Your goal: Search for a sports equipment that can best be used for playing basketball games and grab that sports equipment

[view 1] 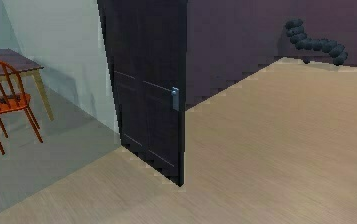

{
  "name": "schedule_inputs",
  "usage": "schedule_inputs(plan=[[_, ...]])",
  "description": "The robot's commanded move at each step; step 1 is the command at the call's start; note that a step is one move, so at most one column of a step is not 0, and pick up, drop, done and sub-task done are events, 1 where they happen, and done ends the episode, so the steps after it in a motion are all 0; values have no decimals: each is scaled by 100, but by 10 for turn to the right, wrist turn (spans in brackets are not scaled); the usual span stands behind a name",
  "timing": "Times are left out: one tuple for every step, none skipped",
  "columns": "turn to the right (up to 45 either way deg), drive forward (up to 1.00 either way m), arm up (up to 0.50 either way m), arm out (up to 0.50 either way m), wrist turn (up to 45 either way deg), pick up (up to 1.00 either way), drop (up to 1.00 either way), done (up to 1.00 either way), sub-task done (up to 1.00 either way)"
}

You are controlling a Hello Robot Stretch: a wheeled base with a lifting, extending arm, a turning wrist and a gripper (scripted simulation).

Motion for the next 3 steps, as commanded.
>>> schedule_inputs(plan=[[0, 0, -30, 0, 0, 0, 0, 0, 0], [0, 0, 0, 0, 0, 100, 0, 0, 0], [0, 0, 10, 0, 0, 0, 0, 0, 0]])
